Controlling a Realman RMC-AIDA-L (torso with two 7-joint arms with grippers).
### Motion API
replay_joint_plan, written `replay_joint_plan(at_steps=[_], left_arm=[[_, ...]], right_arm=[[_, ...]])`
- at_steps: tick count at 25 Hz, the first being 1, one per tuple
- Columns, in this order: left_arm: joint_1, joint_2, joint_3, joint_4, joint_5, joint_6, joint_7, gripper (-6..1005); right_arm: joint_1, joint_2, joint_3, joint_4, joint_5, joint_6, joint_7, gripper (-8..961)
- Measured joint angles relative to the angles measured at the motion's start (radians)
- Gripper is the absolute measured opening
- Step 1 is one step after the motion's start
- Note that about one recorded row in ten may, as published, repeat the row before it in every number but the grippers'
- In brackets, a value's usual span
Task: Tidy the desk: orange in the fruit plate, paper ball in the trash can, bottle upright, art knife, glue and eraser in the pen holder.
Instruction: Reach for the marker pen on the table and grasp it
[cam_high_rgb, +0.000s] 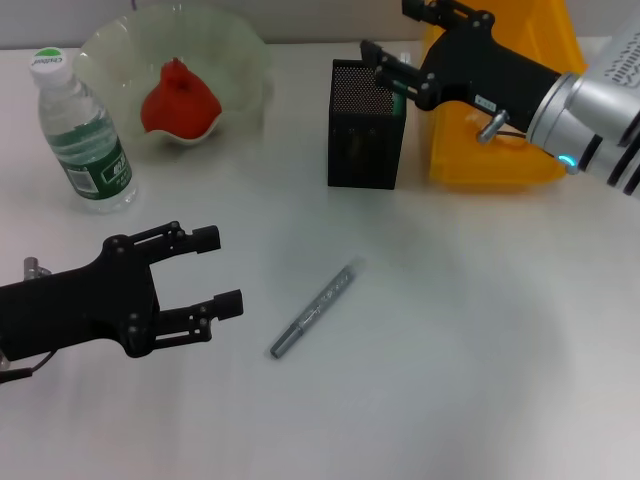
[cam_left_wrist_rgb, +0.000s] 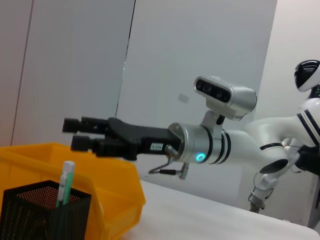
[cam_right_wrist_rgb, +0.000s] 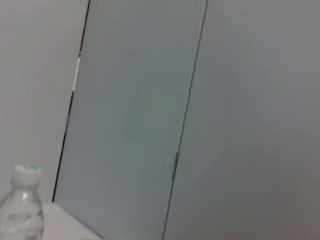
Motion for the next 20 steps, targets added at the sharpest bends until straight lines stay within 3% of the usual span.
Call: replay_joint_plan(at_steps=[4, 9, 14, 20], left_arm=[[0.0, 0.002, 0.0, 0.0, 0.003, 0.0, 0.001, 726], [-0.002, 0.004, 0.004, 0.0, 0.004, 0.0, 0.003, 724], [-0.001, 0.005, 0.007, 0.001, 0.005, 0.0, 0.006, 721], [0.003, 0.009, 0.011, 0.002, 0.009, -0.003, 0.017, 719]], right_arm=[[-0.025, -0.004, -0.002, -0.01, 0.033, -0.079, 0.034, 691], [-0.086, -0.013, -0.026, -0.115, -0.003, -0.198, 0.215, 691], [-0.113, -0.027, -0.038, -0.26, -0.201, -0.274, 0.452, 691], [-0.06, -0.053, -0.03, -0.367, -0.516, -0.327, 0.708, 691]])
